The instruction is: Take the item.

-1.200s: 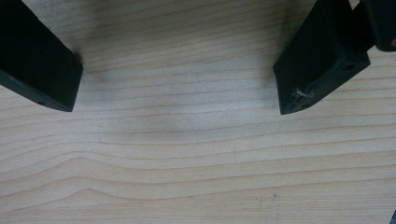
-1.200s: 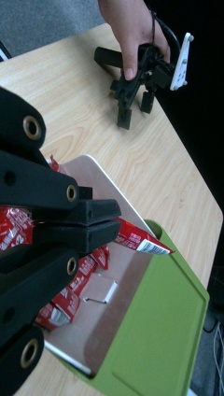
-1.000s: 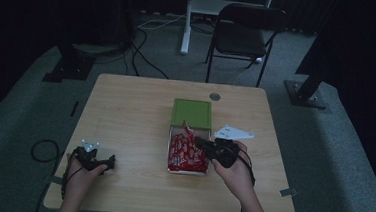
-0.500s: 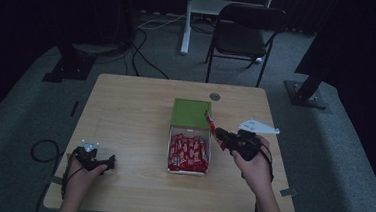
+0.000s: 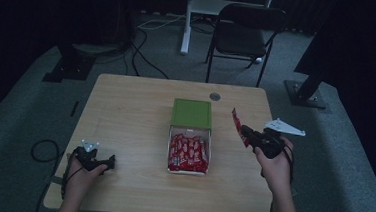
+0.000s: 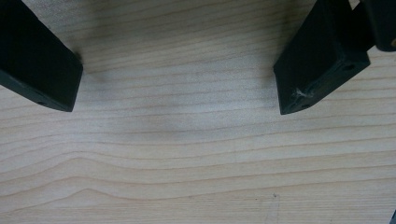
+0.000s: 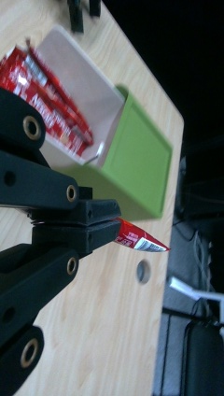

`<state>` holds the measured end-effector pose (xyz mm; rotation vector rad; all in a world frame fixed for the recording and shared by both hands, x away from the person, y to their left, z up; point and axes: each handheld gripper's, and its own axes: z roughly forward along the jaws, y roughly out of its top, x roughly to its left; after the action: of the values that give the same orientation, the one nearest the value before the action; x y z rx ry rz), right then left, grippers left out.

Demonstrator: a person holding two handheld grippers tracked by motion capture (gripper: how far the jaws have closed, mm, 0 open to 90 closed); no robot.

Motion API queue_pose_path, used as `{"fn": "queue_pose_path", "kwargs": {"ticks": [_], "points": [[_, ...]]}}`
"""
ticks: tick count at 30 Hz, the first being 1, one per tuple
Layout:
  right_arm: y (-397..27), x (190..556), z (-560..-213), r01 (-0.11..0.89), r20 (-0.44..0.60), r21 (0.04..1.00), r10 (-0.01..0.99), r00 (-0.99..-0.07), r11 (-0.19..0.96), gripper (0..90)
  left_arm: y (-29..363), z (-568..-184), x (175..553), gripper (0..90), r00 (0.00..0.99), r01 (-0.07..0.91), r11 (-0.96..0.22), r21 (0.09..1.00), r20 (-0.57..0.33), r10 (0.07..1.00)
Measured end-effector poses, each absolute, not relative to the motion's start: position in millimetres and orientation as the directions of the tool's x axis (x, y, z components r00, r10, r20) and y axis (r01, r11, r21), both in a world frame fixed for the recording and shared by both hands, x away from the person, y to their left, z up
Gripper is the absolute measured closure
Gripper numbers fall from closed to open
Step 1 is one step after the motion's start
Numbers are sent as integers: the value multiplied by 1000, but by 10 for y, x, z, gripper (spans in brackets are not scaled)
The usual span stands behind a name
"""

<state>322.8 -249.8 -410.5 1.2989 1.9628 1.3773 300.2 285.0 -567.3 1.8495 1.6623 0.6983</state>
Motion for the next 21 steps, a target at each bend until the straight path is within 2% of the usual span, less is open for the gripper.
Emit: {"fn": "queue_pose_path", "kwargs": {"ticks": [21], "points": [[-2992, 3476, -4871, 572, 208, 820, 934, -291, -4, 889, 2852, -5672, 3002, 16, 101, 709, -85, 700, 18, 995]]}}
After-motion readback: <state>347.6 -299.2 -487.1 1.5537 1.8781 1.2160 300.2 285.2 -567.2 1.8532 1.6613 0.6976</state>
